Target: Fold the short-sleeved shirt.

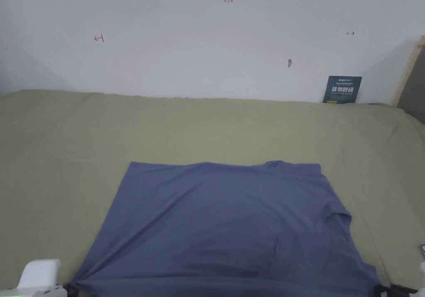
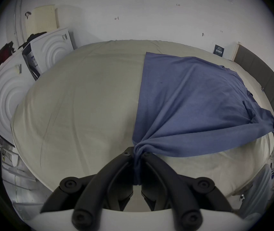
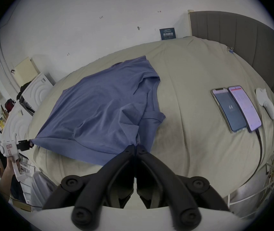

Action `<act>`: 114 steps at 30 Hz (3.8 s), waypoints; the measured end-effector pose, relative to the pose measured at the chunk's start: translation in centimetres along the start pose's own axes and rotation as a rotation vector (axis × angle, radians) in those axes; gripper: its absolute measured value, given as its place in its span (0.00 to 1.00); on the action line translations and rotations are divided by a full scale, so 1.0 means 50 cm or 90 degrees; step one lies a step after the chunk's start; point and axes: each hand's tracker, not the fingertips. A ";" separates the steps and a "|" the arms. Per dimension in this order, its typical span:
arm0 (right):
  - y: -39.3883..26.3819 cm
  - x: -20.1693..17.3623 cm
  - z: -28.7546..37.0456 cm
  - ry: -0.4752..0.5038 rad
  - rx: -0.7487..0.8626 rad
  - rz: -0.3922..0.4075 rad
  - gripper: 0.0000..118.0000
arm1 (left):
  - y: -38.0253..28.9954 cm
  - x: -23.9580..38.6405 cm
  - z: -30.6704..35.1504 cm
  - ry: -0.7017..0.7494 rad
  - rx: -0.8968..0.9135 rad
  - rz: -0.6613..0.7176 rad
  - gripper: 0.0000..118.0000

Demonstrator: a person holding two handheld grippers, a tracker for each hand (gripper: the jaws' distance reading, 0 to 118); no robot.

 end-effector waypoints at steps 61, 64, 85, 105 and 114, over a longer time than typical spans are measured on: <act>-0.087 0.010 0.011 -0.073 -0.025 0.008 0.00 | -0.017 -0.009 0.000 -0.050 -0.073 0.011 0.11; -0.090 0.018 0.014 -0.067 -0.013 0.011 0.11 | -0.023 -0.009 -0.016 -0.051 -0.078 -0.005 0.08; -0.082 0.020 -0.065 0.015 -0.051 -0.017 0.05 | -0.009 -0.017 -0.021 -0.048 -0.089 0.004 0.08; 0.101 -0.054 -0.013 0.018 0.012 0.020 0.05 | 0.187 -0.009 -0.020 -0.072 -0.007 -0.007 0.08; 0.255 -0.080 -0.141 -0.002 -0.008 0.016 0.05 | 0.327 0.008 -0.145 -0.076 0.002 0.007 0.08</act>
